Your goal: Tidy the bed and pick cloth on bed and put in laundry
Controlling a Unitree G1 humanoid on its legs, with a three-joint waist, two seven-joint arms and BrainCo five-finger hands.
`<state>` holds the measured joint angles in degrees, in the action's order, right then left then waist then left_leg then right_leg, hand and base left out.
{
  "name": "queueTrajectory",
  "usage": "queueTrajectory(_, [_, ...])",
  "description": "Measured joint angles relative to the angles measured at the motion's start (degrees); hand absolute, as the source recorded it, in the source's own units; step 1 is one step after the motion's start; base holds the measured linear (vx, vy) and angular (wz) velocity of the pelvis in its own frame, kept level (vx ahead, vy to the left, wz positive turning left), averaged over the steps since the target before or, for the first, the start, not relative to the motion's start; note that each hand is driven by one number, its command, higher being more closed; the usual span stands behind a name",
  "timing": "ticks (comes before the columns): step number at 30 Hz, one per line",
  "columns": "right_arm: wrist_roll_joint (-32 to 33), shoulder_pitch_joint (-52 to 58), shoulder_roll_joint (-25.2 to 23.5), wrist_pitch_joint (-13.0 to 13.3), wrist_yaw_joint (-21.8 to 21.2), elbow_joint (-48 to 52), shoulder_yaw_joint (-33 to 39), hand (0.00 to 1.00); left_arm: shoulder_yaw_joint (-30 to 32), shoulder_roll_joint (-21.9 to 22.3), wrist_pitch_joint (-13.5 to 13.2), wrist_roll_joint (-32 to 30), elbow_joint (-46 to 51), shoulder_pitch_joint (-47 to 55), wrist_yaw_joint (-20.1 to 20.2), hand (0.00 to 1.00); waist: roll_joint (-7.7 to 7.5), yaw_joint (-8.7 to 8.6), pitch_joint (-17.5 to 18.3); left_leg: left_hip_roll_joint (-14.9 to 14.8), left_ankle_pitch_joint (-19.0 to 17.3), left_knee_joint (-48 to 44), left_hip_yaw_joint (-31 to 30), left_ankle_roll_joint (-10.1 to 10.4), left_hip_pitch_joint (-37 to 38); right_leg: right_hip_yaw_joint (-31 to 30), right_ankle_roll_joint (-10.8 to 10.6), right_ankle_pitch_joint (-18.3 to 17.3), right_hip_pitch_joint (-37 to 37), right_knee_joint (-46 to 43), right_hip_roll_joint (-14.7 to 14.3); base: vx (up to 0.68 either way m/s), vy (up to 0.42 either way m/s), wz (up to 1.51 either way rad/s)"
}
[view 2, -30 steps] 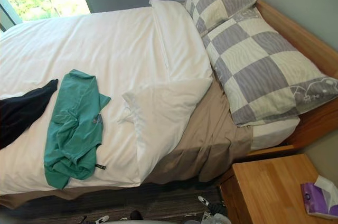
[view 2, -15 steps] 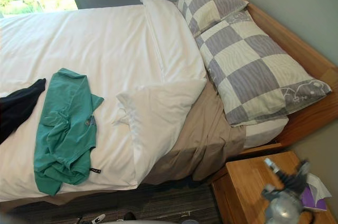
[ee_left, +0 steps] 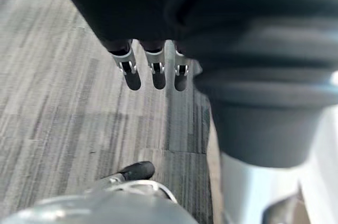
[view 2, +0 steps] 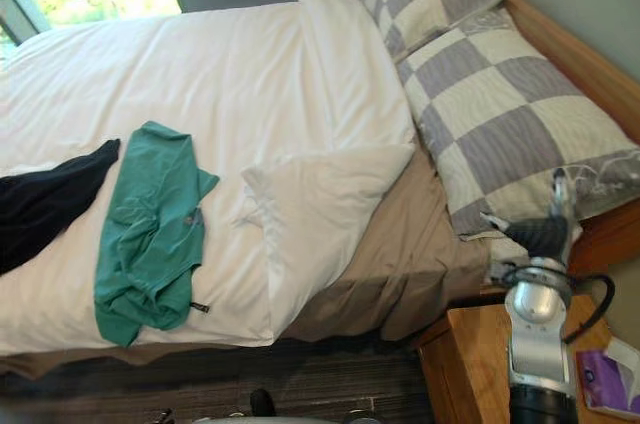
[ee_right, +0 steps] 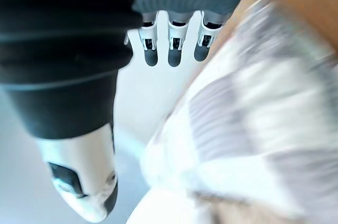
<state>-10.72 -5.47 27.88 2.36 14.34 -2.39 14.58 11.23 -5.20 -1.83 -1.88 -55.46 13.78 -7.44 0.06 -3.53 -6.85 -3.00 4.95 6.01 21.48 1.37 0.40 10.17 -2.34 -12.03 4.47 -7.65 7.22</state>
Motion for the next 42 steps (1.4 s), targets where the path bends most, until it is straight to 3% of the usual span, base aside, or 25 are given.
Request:
queueTrajectory(3, [-1.9, -6.0, 3.0, 1.0, -0.8, -1.3, -5.3, 0.00, 0.0, -1.1, 0.0, 0.1, 0.0, -1.0, -0.2, 0.00, 0.08, 0.31, -1.4, 0.0, 0.9, -0.4, -0.6, -0.8, -2.3, 0.1, 0.0, 0.0, -2.6, -1.4, 0.2, -0.05, 0.033, 0.13])
queueTrajectory(8, [-1.9, -17.2, 9.3, 1.3, -1.4, -2.3, -9.8, 0.00, 0.0, -3.2, -0.2, 1.3, 0.3, -4.6, -0.5, 0.00, -0.58, 1.30, -6.7, 0.0, 2.9, -0.4, -2.1, -2.2, -7.7, 0.1, 0.1, 0.2, -8.3, -4.5, 0.2, -0.07, 0.038, 0.17])
queueTrajectory(18, [-3.4, -29.3, 17.0, 1.9, -0.7, -7.6, -17.2, 0.00, 0.0, -5.1, -2.6, 5.8, 3.6, -8.0, -1.8, 0.00, 1.18, 2.50, -12.9, 0.4, 3.7, -2.2, -4.1, -3.4, -14.6, 0.1, -0.1, 0.5, -14.1, -6.1, 0.5, 0.00, 0.018, 0.11])
queueTrajectory(29, [-4.3, -38.7, 18.3, 1.8, 0.0, -11.0, -22.2, 0.00, -0.8, -6.2, -3.8, 7.5, 6.1, -10.9, -2.5, 0.00, 2.42, 3.40, -18.0, 0.2, 3.9, -4.4, -6.4, -3.3, -19.7, 0.0, 0.2, 0.4, -18.1, -8.4, 0.4, 0.02, -0.009, 0.11])
queueTrajectory(31, [-4.3, -40.0, 18.3, 1.8, 0.0, -11.2, -22.9, 0.00, -1.2, -7.0, -3.8, 7.5, 7.0, -11.8, -2.5, 0.00, 2.46, 4.19, -19.4, 0.1, 3.9, -4.7, -6.5, -3.3, -19.7, -0.2, 0.4, 0.2, -18.3, -9.1, 0.4, 0.01, -0.007, 0.05])
queueTrajectory(42, [-4.2, -44.3, 18.0, 1.8, 0.0, -12.4, -27.4, 0.00, -2.0, -7.3, -3.8, 9.6, 7.0, -13.0, -2.5, 0.00, 2.50, 5.12, -19.5, 0.2, 4.2, -5.1, -6.8, -3.5, -21.5, -0.5, 0.4, 0.2, -19.9, -9.5, 0.3, 0.00, 0.000, 0.00])
